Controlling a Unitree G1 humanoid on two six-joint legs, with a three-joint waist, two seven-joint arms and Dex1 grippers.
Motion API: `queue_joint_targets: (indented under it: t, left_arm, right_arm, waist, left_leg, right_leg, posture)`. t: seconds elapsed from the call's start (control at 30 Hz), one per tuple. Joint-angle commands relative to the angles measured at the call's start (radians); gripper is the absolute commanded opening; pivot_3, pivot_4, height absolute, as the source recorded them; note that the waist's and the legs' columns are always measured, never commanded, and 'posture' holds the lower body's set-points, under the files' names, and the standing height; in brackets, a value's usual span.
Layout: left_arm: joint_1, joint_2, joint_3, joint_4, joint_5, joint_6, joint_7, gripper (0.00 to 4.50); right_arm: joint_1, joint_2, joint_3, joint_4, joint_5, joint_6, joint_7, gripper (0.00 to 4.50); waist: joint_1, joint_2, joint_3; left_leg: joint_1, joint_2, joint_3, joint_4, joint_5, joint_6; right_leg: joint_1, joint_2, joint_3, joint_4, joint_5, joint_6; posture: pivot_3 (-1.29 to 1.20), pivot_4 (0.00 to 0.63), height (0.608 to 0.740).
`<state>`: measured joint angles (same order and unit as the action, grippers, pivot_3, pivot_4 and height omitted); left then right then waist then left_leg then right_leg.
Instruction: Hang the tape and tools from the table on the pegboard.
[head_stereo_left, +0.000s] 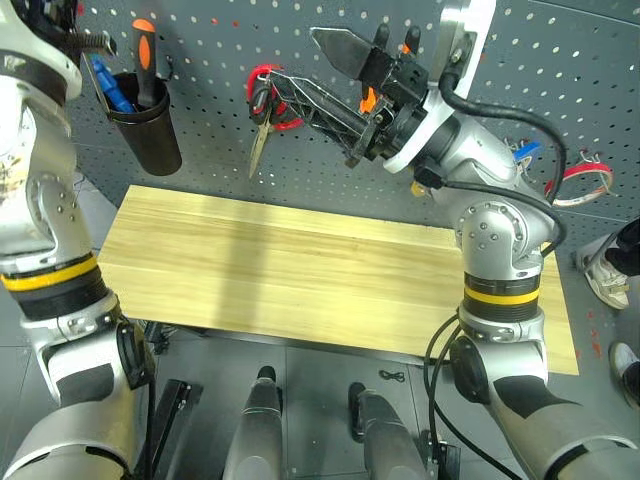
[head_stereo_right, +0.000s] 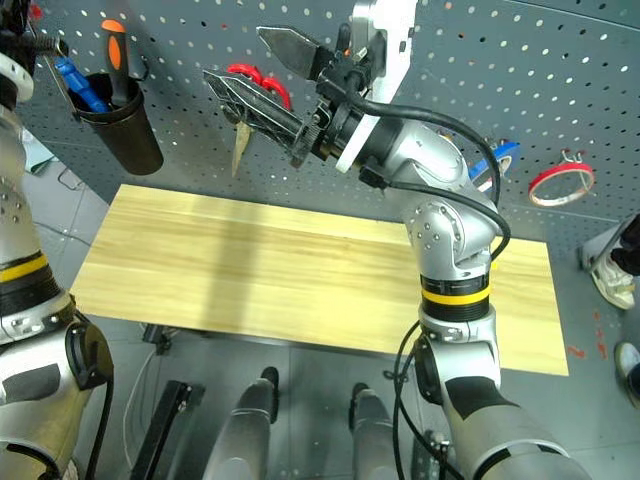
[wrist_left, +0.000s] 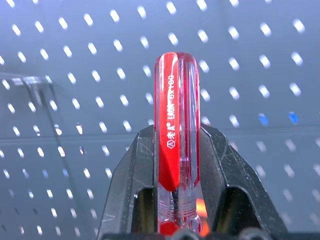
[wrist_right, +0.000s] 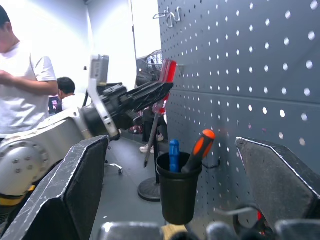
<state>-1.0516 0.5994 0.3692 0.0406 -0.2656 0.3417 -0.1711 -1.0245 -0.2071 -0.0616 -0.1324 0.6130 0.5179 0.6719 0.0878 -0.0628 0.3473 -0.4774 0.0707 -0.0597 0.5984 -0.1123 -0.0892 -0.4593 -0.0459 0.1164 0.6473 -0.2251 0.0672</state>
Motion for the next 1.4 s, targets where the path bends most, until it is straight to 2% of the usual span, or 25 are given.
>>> queue_joint_targets:
  t: [0.03,0.2,0.33,0.4,0.47,0.5,0.53,0.6,0.63,0.87,0.97,1.1,1.23,1.3,1.4]
  left_arm:
    - [-0.083,-0.009,-0.011,0.109,0.016,-0.160,-0.021,0.64]
    - [-0.133,-0.053,-0.039,0.289,0.032,-0.329,-0.052,0.64]
    - [-0.119,-0.066,-0.045,0.365,0.043,-0.400,-0.051,0.64]
    - [-0.107,-0.073,-0.048,0.386,0.042,-0.415,-0.053,1.71]
    - [-0.104,-0.076,-0.051,0.394,0.040,-0.424,-0.053,2.39]
    - [-0.106,-0.077,-0.051,0.394,0.035,-0.424,-0.054,2.97]
    - [-0.108,-0.078,-0.052,0.391,0.031,-0.422,-0.055,3.30]
    - [-0.111,-0.078,-0.053,0.387,0.027,-0.418,-0.057,4.28]
    - [-0.112,-0.077,-0.054,0.379,0.023,-0.412,-0.060,4.46]
    - [-0.057,-0.052,-0.054,0.216,-0.061,-0.224,-0.121,4.46]
    - [0.014,-0.008,-0.080,0.089,-0.148,-0.045,-0.231,4.46]
    - [0.169,0.061,-0.122,-0.146,-0.328,0.253,-0.358,4.46]
    - [0.349,0.115,-0.154,-0.365,-0.500,0.485,-0.425,4.46]
    - [0.463,0.140,-0.190,-0.445,-0.505,0.502,-0.469,4.46]
    - [0.628,0.155,-0.316,-0.478,-0.405,0.438,-0.515,4.46]
  right_arm:
    - [-0.018,-0.013,-0.030,-0.025,0.022,-0.035,0.004,4.50]
    - [-0.012,-0.032,-0.026,-0.026,0.010,-0.036,-0.001,4.50]
    - [-0.004,-0.051,-0.025,-0.031,0.005,-0.033,-0.002,4.50]
    - [0.008,-0.064,-0.023,-0.033,0.002,-0.032,0.000,4.50]
    - [0.019,-0.075,-0.024,-0.038,0.005,-0.029,0.000,4.50]
    - [0.021,-0.078,-0.023,-0.040,0.006,-0.028,-0.001,4.50]
    - [0.021,-0.079,-0.021,-0.042,0.006,-0.027,-0.004,4.50]
    - [0.020,-0.079,-0.017,-0.044,0.007,-0.026,-0.009,4.50]
    - [0.020,-0.079,-0.015,-0.047,0.007,-0.025,-0.012,4.50]
    - [0.053,-0.120,-0.007,-0.077,-0.004,-0.007,-0.013,4.50]
    - [0.105,-0.177,-0.011,-0.109,0.004,0.012,0.011,4.50]
    - [0.244,-0.313,0.007,-0.208,0.033,0.080,0.098,4.50]
    - [0.365,-0.396,0.078,-0.277,-0.001,0.129,0.136,4.50]
    - [0.426,-0.411,0.095,-0.302,-0.022,0.146,0.110,4.50]
    - [0.542,-0.424,0.115,-0.301,-0.094,0.131,0.059,4.50]
  waist:
    - [0.004,0.000,-0.001]
    - [0.010,0.000,-0.002]
    - [0.006,0.000,-0.002]
    - [0.007,0.000,-0.002]
    - [0.007,0.000,-0.002]
    - [0.007,0.000,-0.002]
    - [0.007,0.000,-0.002]
    - [0.006,0.000,-0.002]
    - [0.006,0.000,-0.002]
    - [0.007,0.000,-0.002]
    - [0.006,0.000,-0.003]
    - [0.005,0.000,-0.003]
    - [0.000,0.000,-0.003]
    - [-0.009,0.000,-0.003]
    - [-0.020,0.002,-0.005]
  left_leg:
    - [0.000,0.000,0.000,0.000,0.000,0.000]
    - [0.000,0.000,0.000,0.000,0.001,0.000]
    - [0.000,0.001,0.000,0.000,0.002,0.001]
    - [0.000,0.001,0.000,0.000,0.002,0.001]
    - [0.000,0.001,0.000,0.000,0.002,0.001]
    - [0.000,0.001,0.000,0.000,0.002,0.001]
    - [0.000,0.001,0.000,0.000,0.002,0.001]
    - [0.000,0.001,0.000,0.000,0.002,0.001]
    - [0.001,0.001,0.000,0.000,0.002,0.001]
    - [0.000,0.001,0.000,0.001,0.004,0.001]
    - [0.001,0.001,0.000,0.001,0.004,0.001]
    - [0.001,0.001,-0.001,0.002,0.004,0.002]
    - [0.001,0.001,-0.001,0.005,0.004,0.002]
    - [0.002,0.001,-0.001,0.007,0.003,0.003]
    - [0.004,0.001,-0.001,0.008,0.005,0.004]
  right_leg:
    - [0.000,0.000,0.000,0.000,0.000,0.000]
    - [0.000,0.000,-0.001,0.001,0.000,-0.001]
    - [0.000,0.000,-0.001,0.001,0.001,-0.001]
    - [0.000,0.000,-0.001,0.001,0.001,-0.001]
    - [0.000,0.000,-0.002,0.002,0.001,-0.001]
    - [0.000,0.000,-0.002,0.002,0.001,-0.001]
    - [0.000,0.000,-0.002,0.002,0.001,-0.001]
    - [0.000,0.000,-0.002,0.002,0.001,-0.001]
    - [0.000,0.000,-0.002,0.003,0.001,-0.001]
    - [0.000,0.000,-0.002,0.004,0.001,-0.002]
    - [0.000,0.000,-0.002,0.010,0.001,-0.002]
    - [0.001,0.000,-0.002,0.011,0.001,-0.002]
    - [0.002,0.000,-0.003,0.010,0.001,-0.001]
    - [0.002,0.000,-0.002,0.010,0.001,-0.001]
    - [0.003,0.000,-0.001,0.012,0.001,-0.002]
  posture:
    - [0.24,0.222,0.739]
    - [0.21,0.230,0.739]
    - [0.19,0.238,0.739]
    - [0.19,0.238,0.739]
    - [0.18,0.242,0.739]
    - [0.18,0.242,0.739]
    - [0.18,0.242,0.739]
    - [0.18,0.242,0.739]
    - [0.18,0.242,0.739]
    - [0.19,0.240,0.739]
    - [0.19,0.240,0.739]
    - [0.23,0.251,0.739]
    - [0.23,0.251,0.739]
    - [0.22,0.255,0.739]
    - [0.20,0.252,0.739]
